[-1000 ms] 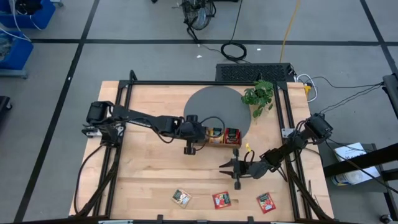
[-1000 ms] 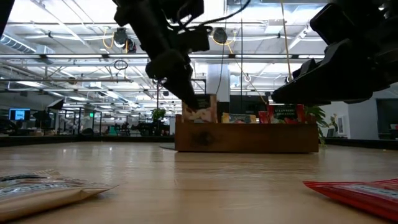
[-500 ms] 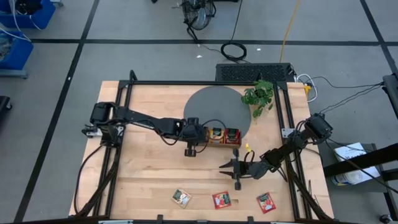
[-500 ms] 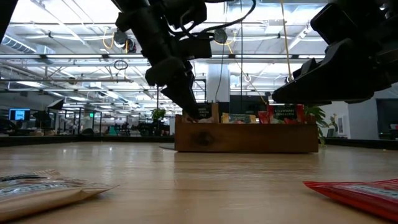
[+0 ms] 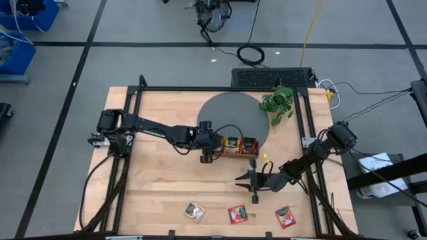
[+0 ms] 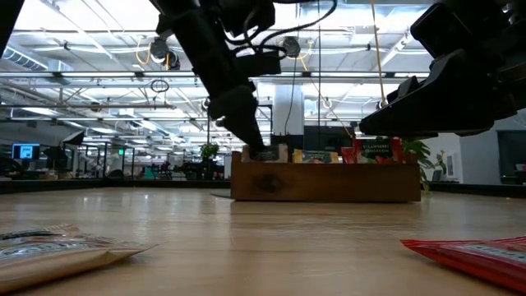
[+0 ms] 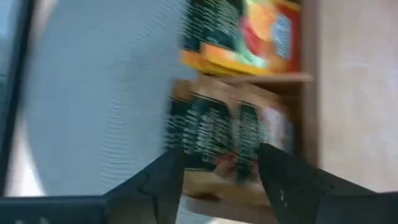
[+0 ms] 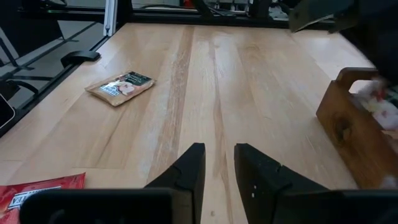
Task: Pick & Place Tea
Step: Put the top brown tea bag into the left wooden organizer, then put the right red tea bag into the right wooden organizer
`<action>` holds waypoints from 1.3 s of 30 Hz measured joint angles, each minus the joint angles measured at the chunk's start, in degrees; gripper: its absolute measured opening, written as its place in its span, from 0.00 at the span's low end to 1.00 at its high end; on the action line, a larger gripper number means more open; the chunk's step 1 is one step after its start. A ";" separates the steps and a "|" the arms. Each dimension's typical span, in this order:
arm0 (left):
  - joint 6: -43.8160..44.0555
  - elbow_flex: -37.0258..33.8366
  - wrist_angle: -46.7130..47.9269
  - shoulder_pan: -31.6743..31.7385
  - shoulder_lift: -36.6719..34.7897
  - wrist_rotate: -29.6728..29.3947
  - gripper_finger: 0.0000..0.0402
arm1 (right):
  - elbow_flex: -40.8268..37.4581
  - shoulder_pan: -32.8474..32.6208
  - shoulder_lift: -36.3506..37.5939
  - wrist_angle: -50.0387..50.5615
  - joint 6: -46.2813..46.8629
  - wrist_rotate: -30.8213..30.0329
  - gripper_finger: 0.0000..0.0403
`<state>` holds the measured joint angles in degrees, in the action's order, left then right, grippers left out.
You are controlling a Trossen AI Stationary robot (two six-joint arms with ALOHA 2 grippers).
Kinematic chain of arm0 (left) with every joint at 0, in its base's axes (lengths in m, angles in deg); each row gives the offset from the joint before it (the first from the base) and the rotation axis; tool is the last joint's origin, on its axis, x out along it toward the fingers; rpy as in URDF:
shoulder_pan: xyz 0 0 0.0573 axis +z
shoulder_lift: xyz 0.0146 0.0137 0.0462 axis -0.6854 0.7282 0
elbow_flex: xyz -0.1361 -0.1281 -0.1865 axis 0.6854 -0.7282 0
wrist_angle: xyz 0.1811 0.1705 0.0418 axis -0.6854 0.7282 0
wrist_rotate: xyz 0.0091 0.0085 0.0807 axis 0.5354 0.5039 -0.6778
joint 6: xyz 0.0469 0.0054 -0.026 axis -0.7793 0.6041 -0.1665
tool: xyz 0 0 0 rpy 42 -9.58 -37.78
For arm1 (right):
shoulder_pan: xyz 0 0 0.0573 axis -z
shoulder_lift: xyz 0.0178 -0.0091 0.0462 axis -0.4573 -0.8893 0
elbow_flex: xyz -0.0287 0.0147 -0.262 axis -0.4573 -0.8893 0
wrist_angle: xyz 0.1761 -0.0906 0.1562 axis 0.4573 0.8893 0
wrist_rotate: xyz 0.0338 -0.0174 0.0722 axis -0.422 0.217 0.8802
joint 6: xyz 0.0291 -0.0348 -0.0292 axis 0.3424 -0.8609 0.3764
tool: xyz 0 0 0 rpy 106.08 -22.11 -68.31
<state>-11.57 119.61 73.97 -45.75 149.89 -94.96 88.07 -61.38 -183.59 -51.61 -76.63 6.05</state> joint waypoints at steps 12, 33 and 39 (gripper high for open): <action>2.72 5.25 4.07 -1.11 0.00 -0.63 0.56 | 0.00 -0.06 0.00 0.02 -0.35 0.26 0.18; 20.82 5.55 -24.18 -28.63 7.98 4.33 0.02 | 26.02 -15.62 6.41 65.56 14.17 -5.38 0.01; 20.15 5.51 -23.81 -27.24 9.13 4.51 0.04 | 32.65 -17.66 7.91 92.30 35.23 14.94 0.01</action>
<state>8.58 125.12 50.17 -72.98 159.02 -90.45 120.72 -79.05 -175.68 40.69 -41.39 20.99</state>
